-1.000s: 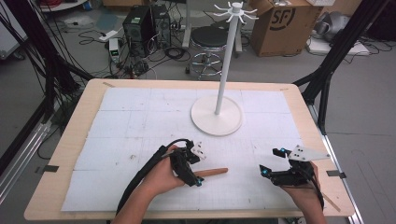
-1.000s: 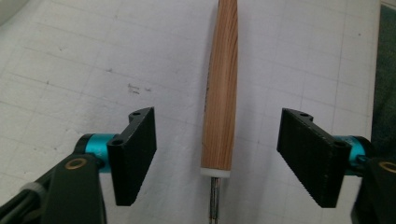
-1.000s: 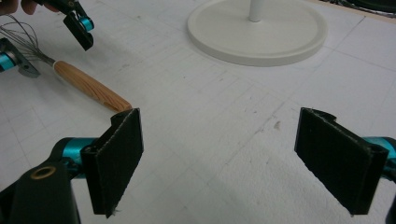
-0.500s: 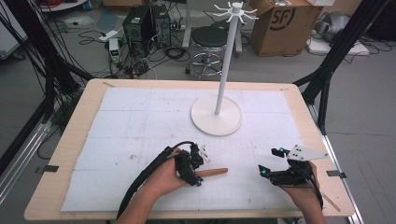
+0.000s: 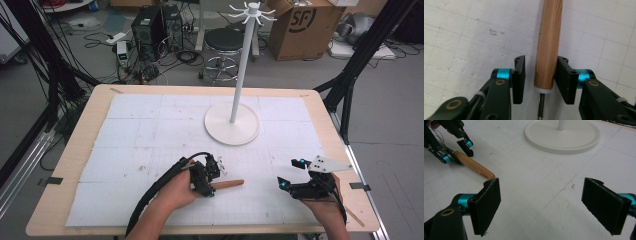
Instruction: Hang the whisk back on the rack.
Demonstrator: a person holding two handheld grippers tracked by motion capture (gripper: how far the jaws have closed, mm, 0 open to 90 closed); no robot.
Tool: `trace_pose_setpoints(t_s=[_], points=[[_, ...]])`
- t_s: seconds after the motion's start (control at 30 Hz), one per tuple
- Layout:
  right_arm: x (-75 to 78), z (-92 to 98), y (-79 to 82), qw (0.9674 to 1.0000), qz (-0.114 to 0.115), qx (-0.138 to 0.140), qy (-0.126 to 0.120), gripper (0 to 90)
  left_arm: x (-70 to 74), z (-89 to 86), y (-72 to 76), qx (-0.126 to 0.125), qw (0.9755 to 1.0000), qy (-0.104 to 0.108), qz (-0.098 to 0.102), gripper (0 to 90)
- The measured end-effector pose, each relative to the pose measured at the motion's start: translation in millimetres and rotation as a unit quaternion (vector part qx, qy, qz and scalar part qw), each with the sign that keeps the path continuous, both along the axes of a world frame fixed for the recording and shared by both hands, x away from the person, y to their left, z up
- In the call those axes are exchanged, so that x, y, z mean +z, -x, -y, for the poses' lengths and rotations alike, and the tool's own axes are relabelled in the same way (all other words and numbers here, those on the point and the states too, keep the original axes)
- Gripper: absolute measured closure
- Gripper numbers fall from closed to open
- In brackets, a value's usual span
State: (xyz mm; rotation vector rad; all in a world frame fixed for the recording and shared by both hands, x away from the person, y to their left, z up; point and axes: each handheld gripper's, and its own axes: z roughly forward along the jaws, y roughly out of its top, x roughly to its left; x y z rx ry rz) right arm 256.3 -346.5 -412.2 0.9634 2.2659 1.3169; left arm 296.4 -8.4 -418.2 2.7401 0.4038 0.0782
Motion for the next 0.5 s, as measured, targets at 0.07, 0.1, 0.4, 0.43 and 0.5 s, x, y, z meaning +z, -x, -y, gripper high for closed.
trace_pose_setpoints(t_s=[0.07,0.1,0.4,0.43,0.5], points=[[0.1,0.0,0.2,1.0,0.0,0.0,0.0,15.0,0.0,0.0,0.2,-0.002,1.0,0.001,-0.003,68.9],[0.1,0.0,0.3,1.0,0.0,0.0,0.0,15.0,-0.1,-0.1,0.2,-0.001,1.0,0.002,-0.004,69.2],[-1.0,0.5,1.4,1.0,-0.002,-0.002,0.0,15.1,0.9,-2.8,-0.6,0.016,0.9998,0.011,-0.009,73.2],[-0.9,0.7,1.5,1.0,-0.001,-0.002,0.0,15.1,2.2,-3.7,-0.3,0.016,0.9997,0.015,-0.005,73.3],[-0.3,1.3,2.0,1.0,-0.001,-0.002,-0.001,15.1,5.6,-6.4,-0.2,0.019,0.9994,0.028,-0.006,73.3]])
